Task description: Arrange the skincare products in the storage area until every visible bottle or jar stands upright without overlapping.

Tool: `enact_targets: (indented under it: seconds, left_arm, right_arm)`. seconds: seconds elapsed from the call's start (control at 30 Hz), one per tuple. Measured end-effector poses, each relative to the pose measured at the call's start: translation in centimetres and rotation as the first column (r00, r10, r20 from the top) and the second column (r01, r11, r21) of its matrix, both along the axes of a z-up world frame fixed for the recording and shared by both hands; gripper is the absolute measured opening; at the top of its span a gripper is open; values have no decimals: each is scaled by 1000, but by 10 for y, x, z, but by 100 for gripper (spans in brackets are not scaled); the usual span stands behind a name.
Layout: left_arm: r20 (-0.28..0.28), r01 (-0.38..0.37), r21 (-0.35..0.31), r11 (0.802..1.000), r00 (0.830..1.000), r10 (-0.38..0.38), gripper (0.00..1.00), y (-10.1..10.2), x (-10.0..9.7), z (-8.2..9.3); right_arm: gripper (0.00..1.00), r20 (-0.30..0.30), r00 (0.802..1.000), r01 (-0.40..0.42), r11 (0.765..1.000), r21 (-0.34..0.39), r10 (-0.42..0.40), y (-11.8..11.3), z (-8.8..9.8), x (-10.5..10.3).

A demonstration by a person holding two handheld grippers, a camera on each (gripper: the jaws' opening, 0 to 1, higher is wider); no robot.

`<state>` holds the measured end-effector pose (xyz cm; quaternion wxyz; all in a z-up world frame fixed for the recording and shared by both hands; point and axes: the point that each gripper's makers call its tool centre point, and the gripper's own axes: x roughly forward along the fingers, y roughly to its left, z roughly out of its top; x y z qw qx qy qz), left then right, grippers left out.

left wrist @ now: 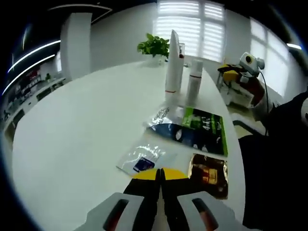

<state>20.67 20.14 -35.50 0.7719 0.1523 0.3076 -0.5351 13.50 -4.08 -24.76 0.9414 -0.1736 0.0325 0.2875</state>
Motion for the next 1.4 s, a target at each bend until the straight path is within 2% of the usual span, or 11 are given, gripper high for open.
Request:
enact_targets:
  seconds: [0.33,0.67,0.87,1.4]
  left_arm:
    - [-11,-11,-13,1000,1000,11,1,-3,-2,0]
    - [-15,-31,9,999,999,31,1,2,-12,-1]
    - [-22,-36,6,999,999,36,1,10,-1,0]
    - [-23,-13,2,1000,1000,13,1,8,2,1]
  right_arm:
    - [13,-28,1000,-13,999,31,13,-2,-12,-3]
    - [13,-40,999,-5,999,38,7,-5,-18,-2]
    - [13,-48,999,-4,999,35,5,-5,-20,-1]
    - [13,-44,999,1,1000,17,0,-8,-23,-1]
